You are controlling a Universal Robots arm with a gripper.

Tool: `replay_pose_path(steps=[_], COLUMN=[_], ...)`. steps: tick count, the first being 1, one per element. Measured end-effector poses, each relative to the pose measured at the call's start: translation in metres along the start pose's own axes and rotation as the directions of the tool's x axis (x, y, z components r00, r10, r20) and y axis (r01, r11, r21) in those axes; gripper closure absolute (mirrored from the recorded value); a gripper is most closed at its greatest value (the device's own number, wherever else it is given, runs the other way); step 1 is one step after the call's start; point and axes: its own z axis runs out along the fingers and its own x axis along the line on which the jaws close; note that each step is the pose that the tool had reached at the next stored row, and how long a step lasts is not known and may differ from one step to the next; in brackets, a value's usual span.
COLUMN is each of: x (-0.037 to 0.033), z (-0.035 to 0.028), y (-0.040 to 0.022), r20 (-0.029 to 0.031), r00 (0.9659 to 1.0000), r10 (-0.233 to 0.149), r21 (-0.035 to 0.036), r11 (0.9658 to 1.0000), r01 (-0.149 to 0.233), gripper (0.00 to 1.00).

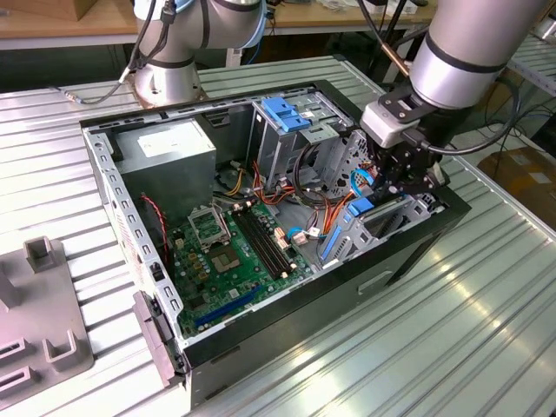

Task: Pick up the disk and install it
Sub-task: 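Insert the second disk wire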

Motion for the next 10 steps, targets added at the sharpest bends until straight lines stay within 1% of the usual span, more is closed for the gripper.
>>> replay_pose_path(steps=[1, 3, 4, 8, 10], x=[-0.0003, -0.0016, -0.0022, -0.0025, -0.0027], z=[-0.0043, -0.0181, -0.0205, -0.0206, -0.0205], y=[-0.0007, -0.0030, -0.0034, -0.0034, -0.0034], r20=[-0.0001, -0.0006, -0.0010, -0.0013, -0.0013], r00=[1.0000, 1.0000, 1.0000, 1.0000, 1.0000], r10=[0.000, 0.000, 0.000, 0.000, 0.000], r21=[0.0000, 0.0009, 0.0011, 0.0011, 0.0011], r11=[1.0000, 1.0000, 1.0000, 1.0000, 1.0000], r01=[0.000, 0.000, 0.000, 0.000, 0.000], gripper=[0.76, 0.76, 0.76, 0.78, 0.90])
